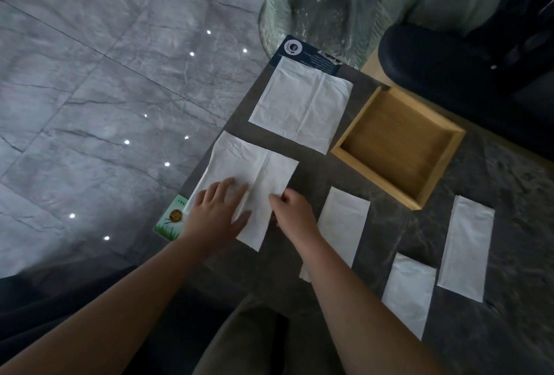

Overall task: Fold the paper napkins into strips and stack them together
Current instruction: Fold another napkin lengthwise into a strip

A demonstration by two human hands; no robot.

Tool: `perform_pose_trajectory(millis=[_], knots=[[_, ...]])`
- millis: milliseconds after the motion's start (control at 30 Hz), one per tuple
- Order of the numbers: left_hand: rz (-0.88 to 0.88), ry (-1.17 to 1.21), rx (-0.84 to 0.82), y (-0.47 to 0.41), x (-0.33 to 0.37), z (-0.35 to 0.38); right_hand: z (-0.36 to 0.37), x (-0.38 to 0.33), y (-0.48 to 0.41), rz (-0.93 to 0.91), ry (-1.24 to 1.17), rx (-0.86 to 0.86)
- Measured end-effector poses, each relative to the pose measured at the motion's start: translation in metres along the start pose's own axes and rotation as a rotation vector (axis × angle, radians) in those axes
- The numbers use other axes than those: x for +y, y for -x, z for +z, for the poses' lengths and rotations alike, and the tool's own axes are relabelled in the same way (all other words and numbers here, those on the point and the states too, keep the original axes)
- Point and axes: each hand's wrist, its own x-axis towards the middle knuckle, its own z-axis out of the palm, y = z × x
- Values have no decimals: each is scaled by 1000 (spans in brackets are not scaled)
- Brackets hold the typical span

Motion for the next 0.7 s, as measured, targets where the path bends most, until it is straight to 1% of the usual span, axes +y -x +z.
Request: perform_pose_trajectory(millis=[67,233,300,433,567,700], knots=[[40,-8,9,-2,3,-1,-12,2,3,5,2,5],[218,-72,-13,-6,8,14,-42,14,10,15,73,19],[253,-92,-27,-7,10,21,-54,20,12,24,77,20],[256,-93,-23,-3,21,29,-69,25,16,32,12,45],[242,-88,-13,2,32,36,-73,28,15,26,26,82],[228,-81,-46,3,26,37,-83,31,12,32,40,98]])
